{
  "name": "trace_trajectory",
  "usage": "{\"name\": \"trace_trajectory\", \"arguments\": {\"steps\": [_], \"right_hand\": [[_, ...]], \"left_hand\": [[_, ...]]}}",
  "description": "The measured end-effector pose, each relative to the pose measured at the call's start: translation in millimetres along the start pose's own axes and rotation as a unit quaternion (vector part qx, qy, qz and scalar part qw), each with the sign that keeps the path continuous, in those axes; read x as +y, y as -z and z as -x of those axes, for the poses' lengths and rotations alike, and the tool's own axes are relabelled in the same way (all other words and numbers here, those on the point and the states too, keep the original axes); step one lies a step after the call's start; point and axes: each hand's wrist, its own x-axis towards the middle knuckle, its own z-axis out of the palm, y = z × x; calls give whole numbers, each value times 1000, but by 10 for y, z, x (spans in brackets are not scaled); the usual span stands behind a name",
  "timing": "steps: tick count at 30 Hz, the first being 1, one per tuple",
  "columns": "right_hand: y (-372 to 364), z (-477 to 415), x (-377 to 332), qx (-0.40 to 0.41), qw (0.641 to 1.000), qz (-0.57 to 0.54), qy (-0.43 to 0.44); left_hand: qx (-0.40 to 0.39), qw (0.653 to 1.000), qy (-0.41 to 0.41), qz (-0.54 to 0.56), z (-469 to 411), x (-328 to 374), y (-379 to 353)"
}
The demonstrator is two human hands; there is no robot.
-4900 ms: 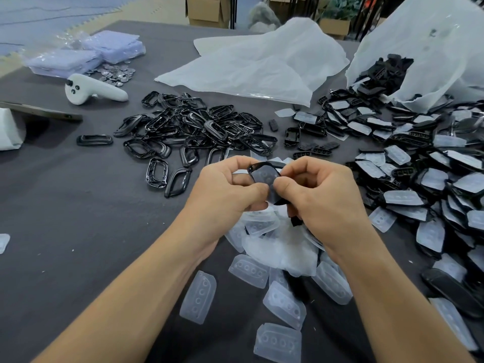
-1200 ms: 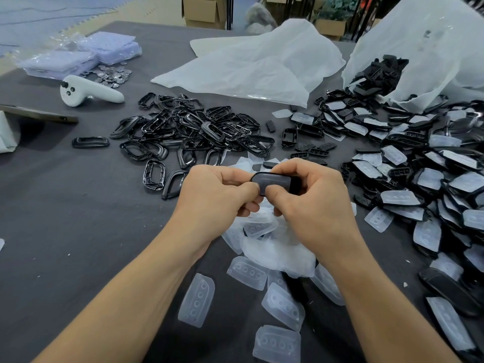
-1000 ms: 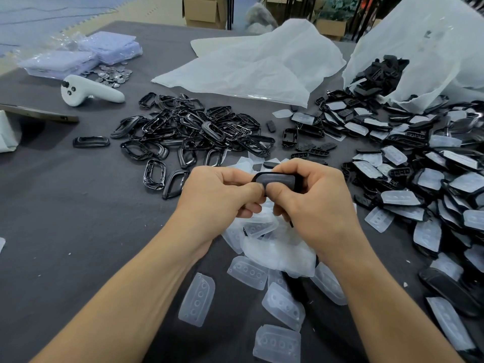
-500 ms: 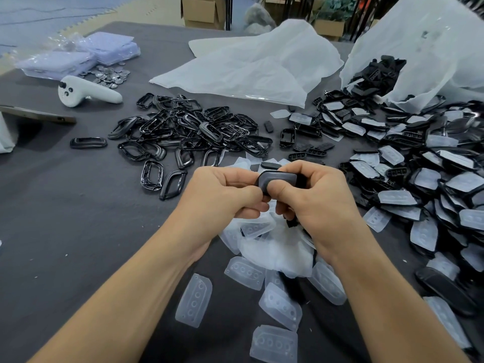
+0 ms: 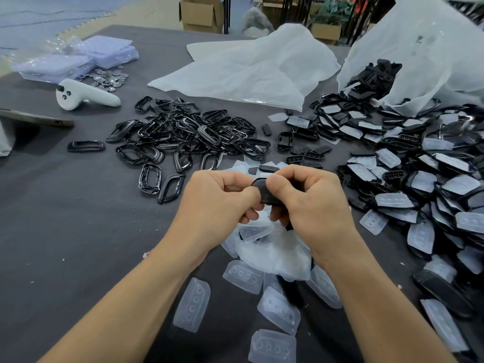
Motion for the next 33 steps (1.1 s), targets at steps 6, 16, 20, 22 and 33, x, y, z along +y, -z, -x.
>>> {"name": "trace_trajectory", "arguments": {"steps": [6,16,20,22,33], "right_hand": [[-5,15,-9,-19,999,17,33],[95,30,-96,-71,988,-138,-23],[29,36,-55,-37,995,-89,12],[-6,31,-21,-11,998,-67,21],[10,-5,14,1,996,-89,8]], "left_hand": [[30,998,-54,-22,-20,-25,1],[75,995,-70,-6,-36,-3,21],[98,993,-73,2,-53,-18,47],[108,991,-82,-15,-49,-37,41],[95,978,-141,-123,-12,-58,22]]}}
